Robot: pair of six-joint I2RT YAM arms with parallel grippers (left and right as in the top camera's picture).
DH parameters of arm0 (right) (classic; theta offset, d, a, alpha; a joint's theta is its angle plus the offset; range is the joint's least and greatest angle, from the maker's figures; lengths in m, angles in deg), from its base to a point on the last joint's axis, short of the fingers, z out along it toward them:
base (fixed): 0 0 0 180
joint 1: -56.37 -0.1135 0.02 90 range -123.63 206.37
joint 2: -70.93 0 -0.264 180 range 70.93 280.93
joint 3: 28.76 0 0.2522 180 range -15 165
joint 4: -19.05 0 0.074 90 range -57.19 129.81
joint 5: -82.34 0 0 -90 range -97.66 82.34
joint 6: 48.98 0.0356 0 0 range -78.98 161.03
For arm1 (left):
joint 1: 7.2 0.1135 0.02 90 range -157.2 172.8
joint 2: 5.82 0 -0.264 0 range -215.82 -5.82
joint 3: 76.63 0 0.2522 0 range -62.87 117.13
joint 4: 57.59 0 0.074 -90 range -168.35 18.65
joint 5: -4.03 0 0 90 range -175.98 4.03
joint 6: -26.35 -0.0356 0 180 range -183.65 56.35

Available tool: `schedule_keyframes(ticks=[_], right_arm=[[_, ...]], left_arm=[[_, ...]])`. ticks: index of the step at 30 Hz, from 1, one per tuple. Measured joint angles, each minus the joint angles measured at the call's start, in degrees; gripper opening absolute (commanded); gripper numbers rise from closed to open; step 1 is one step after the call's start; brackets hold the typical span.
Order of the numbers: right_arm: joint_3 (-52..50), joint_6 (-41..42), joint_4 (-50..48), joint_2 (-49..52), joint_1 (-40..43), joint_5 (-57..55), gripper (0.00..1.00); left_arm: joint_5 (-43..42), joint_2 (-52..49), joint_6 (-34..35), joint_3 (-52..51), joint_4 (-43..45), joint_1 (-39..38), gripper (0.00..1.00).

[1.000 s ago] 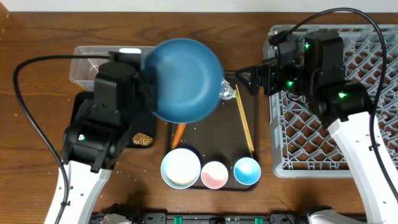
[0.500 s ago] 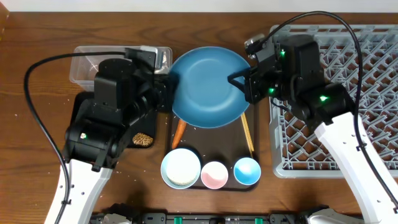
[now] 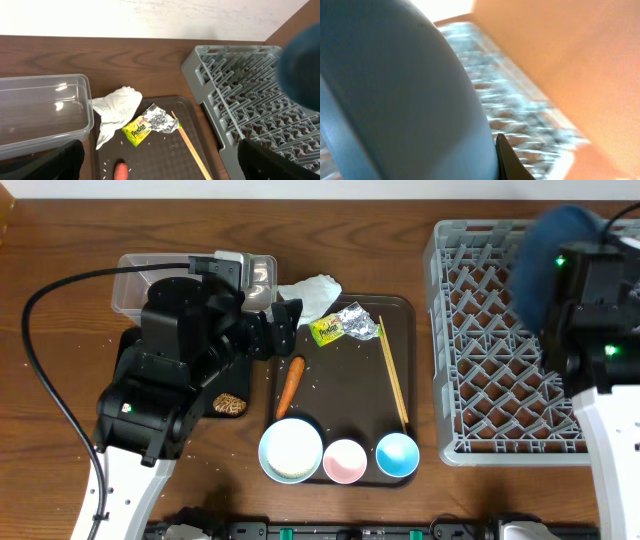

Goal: Sort waste into correct bins and load items into the dishwasher rack
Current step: 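Place the blue plate upright in the rack's back right with right gripper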

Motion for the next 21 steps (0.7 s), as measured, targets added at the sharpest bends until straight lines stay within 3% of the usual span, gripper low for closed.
schedule_keyframes(ticks=[5, 9, 13, 19, 21], right_arm=[[-0.02, -4.50, -3.43, 6.67, 6.38, -11.65, 0.01], [-0.07, -14.34, -13.79, 13.79, 10.75, -14.95, 0.01], [-0.04, -25.79, -21.79, 18.32, 12.39, -14.97, 0.01], [0.00, -38.93, -23.39, 22.12, 12.09, -8.35, 0.01], [0.28, -40.41, -23.69, 22.67, 11.69, -8.24, 0.09]], left_arm=[[0.00, 0.02, 0.04, 0.00, -0.02, 0.00, 0.98], [0.02, 0.02, 0.07, 0.00, -0.42, 0.00, 0.98], [0.13, 0.02, 0.07, 0.00, -1.55, 0.00, 0.98], [0.13, 0.02, 0.04, 0.00, -2.82, 0.00, 0.98], [0.15, 0.02, 0.07, 0.00, -2.93, 0.00, 0.98]])
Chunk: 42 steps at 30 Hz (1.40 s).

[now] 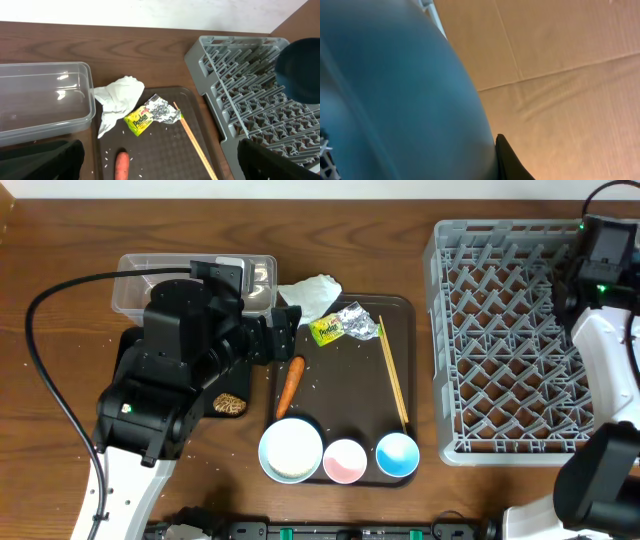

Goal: Sort waste into correct bins and load items into the dishwasher rack
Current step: 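Place the blue plate upright in the rack's back right with right gripper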

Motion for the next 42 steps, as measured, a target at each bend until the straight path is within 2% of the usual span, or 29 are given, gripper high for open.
schedule_keyframes(ticks=[3, 6, 8, 9, 10, 11, 14, 19, 25, 33, 35, 37, 38, 42], right_arm=[[0.31, -0.96, 0.74, 0.04, -0.33, 0.09, 0.13], [0.48, -1.33, 1.70, 0.04, -0.52, 0.22, 0.10], [0.74, -1.33, 2.80, 0.04, -0.63, 0.28, 0.12], [1.01, -1.31, 3.72, 0.04, -0.63, 0.48, 0.29], [1.25, -0.98, 4.61, 0.04, -0.61, 0.68, 0.53], [1.62, -1.22, 6.80, 0.02, -0.59, 2.23, 0.67], [0.76, -0.92, 10.71, 0.55, -0.63, 6.64, 0.80], [0.33, 2.08, 10.64, 0.52, -0.70, 9.51, 0.98], [0.26, 3.50, 10.67, -4.57, -2.99, 12.33, 0.99], [0.33, 5.40, 14.10, -18.53, -5.70, 25.03, 0.99], [0.35, 6.95, 16.41, -20.28, -6.43, 30.75, 0.94], [0.35, 9.18, 19.15, -21.29, -7.30, 38.42, 0.69], [0.35, 10.82, 20.50, -21.55, -7.69, 43.30, 0.66], [0.33, 17.51, 26.14, -21.55, -8.59, 62.05, 0.79]], left_arm=[[0.00, 0.00, 0.00, 0.00, -0.28, 0.00, 0.98], [0.00, 0.00, -0.02, 0.00, -0.48, 0.00, 0.98], [0.00, 0.00, 0.00, 0.00, -0.48, 0.00, 0.98], [0.00, 0.00, -0.02, 0.00, -0.50, 0.00, 0.98], [0.00, 0.00, 0.00, 0.00, -0.50, 0.00, 0.98], [-0.02, 0.00, -0.02, 0.00, -0.52, 0.00, 0.98], [0.00, 0.00, -0.02, 0.00, -0.98, 0.00, 0.98], [0.00, 0.00, -0.02, 0.00, -1.66, 0.00, 0.98], [0.00, 0.00, -0.02, 0.00, -1.73, 0.00, 0.98], [-0.04, 0.00, 0.00, 0.00, -1.88, 0.00, 0.98], [-0.26, 0.00, -0.07, 0.00, -2.67, 0.00, 0.98], [-0.92, 0.00, -1.20, 0.00, -4.22, 0.00, 0.98], [-1.42, 0.00, -2.29, 0.02, -5.75, 0.00, 0.98], [-2.43, 0.00, -8.68, 0.02, -14.23, 0.00, 0.98]])
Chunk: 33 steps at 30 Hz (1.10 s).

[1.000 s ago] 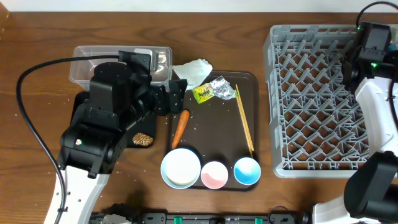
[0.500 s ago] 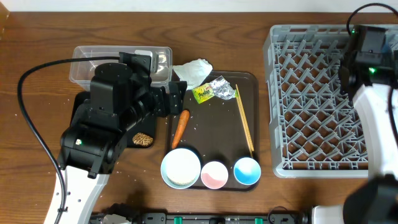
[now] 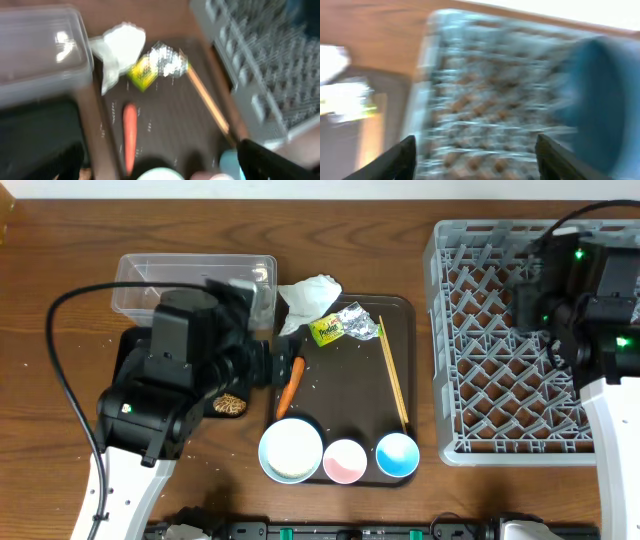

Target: Sort waste into correct bins and load items into the dishwasher rack

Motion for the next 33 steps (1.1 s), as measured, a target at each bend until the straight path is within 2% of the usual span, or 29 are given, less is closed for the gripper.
schedule_keyframes(ticks=[4, 6, 8, 15, 22, 25, 30, 33], right_arm=[[-0.02, 2.67, 4.02, 1.03, -1.36, 11.91, 0.78], [-0.02, 3.54, 4.92, 2.19, -2.12, 15.30, 0.78], [-0.02, 4.07, 5.29, 3.37, -2.75, 17.07, 0.77], [-0.04, 5.25, 4.57, 5.22, -5.73, 19.76, 0.78], [-0.04, 5.31, 3.98, 5.20, -6.14, 20.44, 0.78], [-0.04, 5.31, 3.98, 5.20, -6.14, 20.46, 0.78], [-0.04, 5.31, 3.98, 5.20, -6.14, 20.48, 0.79], [-0.04, 5.31, 3.98, 5.20, -6.14, 20.48, 0.79]], left_arm=[[-0.68, -0.50, -4.61, 0.02, -7.13, 0.00, 0.99], [-0.81, -1.68, -5.44, 0.02, -10.01, 0.00, 0.87], [-0.94, -4.00, -6.27, 0.09, -13.11, 0.00, 0.79], [-1.03, -14.27, -7.19, 0.07, -23.87, -2.75, 0.75], [2.93, -18.71, -5.42, -3.06, -22.05, -6.91, 0.72], [4.02, -19.93, -3.89, -6.47, -19.12, -6.27, 0.65], [0.61, -20.57, -3.82, -8.28, -17.70, -6.99, 0.63], [-1.64, -20.15, -4.70, -8.31, -17.11, -11.17, 0.63]])
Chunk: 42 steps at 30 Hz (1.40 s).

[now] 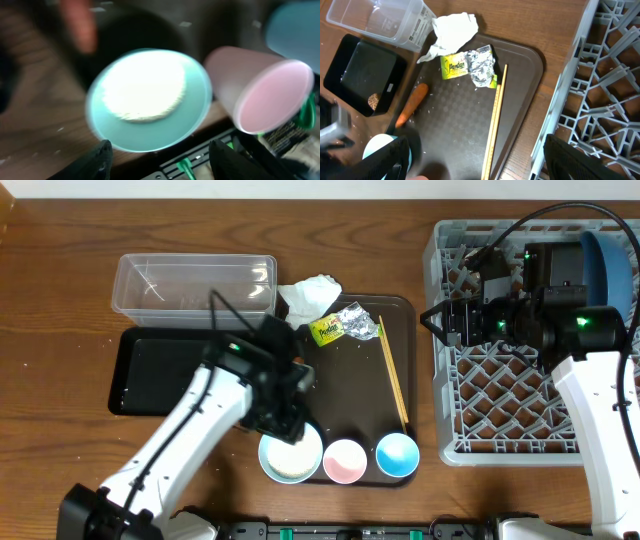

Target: Sort waste into correct bins and load items into the dishwasher rack

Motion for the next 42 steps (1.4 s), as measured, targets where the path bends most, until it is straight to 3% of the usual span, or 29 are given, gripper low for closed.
schedule_keyframes(ticks=[8, 13, 16, 21, 26, 31, 36, 38, 42], right_arm=[[0.00, 0.02, 0.00, 0.00, 0.00, 0.00, 0.78], [0.00, 0.02, 0.35, 0.00, 0.00, 0.00, 0.78], [0.00, 0.04, 0.35, 0.00, 0.00, 0.00, 0.78], [0.00, 0.04, 0.74, 0.00, 0.00, 0.00, 0.77], [0.00, 0.17, 1.44, 0.00, 0.00, 0.00, 0.76], [0.00, 0.17, 1.55, 0.00, 0.00, 0.00, 0.77], [0.00, 0.17, 1.55, 0.00, 0.00, 0.17, 0.77], [0.00, 0.17, 1.36, 0.00, 0.00, 1.68, 0.77], [0.00, -1.99, -0.48, 0.00, -0.02, 10.62, 0.76]], left_arm=[[-1.53, 0.15, -2.84, 0.00, 7.61, -14.53, 0.63], [-0.83, -4.00, -2.82, 0.00, 8.94, -17.55, 0.62], [-0.74, -8.70, -1.84, 0.00, 10.34, -18.43, 0.49], [-0.37, -12.61, -0.81, 0.00, 11.72, -18.88, 0.08], [0.00, -12.24, -0.48, 0.90, 8.96, -18.10, 0.07], [0.00, -9.16, -0.33, 7.65, 4.02, -12.33, 0.06], [-2.19, -2.14, -0.15, 15.45, 3.65, 0.90, 0.06], [-7.43, 0.00, -0.28, 16.68, 6.01, 7.91, 0.06], [-26.23, 0.48, -0.44, 17.20, 11.41, 20.72, 0.06]])
